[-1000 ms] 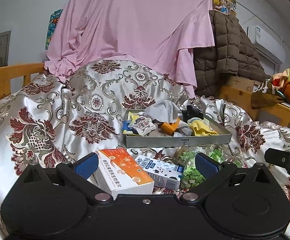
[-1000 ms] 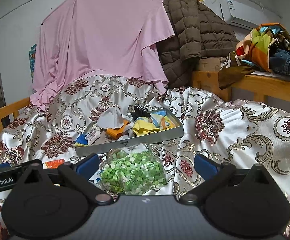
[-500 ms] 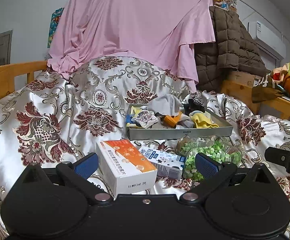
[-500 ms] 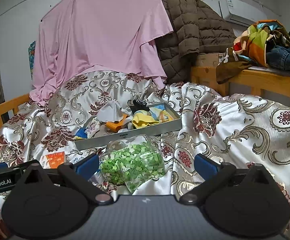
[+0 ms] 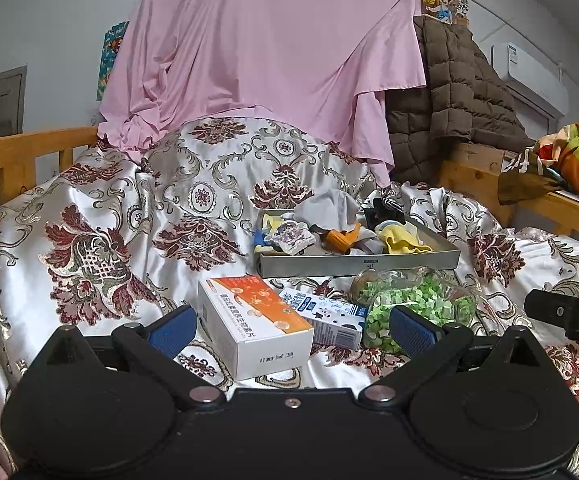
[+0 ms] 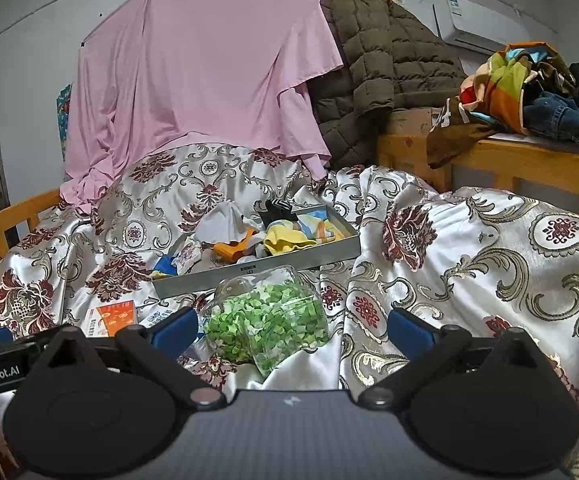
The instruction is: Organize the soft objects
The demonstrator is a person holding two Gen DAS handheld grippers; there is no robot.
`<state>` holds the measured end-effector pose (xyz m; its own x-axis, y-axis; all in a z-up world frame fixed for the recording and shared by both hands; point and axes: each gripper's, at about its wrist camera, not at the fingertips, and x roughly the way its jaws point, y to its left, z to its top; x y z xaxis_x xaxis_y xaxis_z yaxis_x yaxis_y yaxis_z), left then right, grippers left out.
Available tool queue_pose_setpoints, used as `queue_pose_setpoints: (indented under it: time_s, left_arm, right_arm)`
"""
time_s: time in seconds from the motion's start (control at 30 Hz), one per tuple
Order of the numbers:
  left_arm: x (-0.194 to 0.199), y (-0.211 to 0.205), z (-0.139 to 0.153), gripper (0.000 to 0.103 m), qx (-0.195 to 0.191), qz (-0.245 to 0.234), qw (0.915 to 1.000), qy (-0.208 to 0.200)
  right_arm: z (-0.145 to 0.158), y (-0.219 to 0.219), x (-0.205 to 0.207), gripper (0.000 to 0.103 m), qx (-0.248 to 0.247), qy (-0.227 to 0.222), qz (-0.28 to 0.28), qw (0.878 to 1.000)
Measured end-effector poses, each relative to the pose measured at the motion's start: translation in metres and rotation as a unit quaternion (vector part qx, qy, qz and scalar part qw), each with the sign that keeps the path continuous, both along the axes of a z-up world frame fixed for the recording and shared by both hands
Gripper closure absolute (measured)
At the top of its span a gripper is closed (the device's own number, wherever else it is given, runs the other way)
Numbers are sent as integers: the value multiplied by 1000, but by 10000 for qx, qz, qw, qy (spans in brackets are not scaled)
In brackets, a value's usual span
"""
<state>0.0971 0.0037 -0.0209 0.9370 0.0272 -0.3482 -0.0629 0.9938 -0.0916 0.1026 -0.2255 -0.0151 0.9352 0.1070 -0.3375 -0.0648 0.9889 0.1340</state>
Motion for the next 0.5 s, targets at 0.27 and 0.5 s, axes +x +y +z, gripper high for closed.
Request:
queue_pose_setpoints:
  time_s: [0.27, 0.5]
  left_arm:
    - [-4, 0, -5, 1, 26, 49, 10000, 55]
    - [-6, -2, -12, 1, 105, 113, 9998, 110]
  right_arm:
    - [-3, 0, -3, 0, -23, 60, -46, 10000]
    - [-10, 2, -2, 0, -100, 168, -87, 9998]
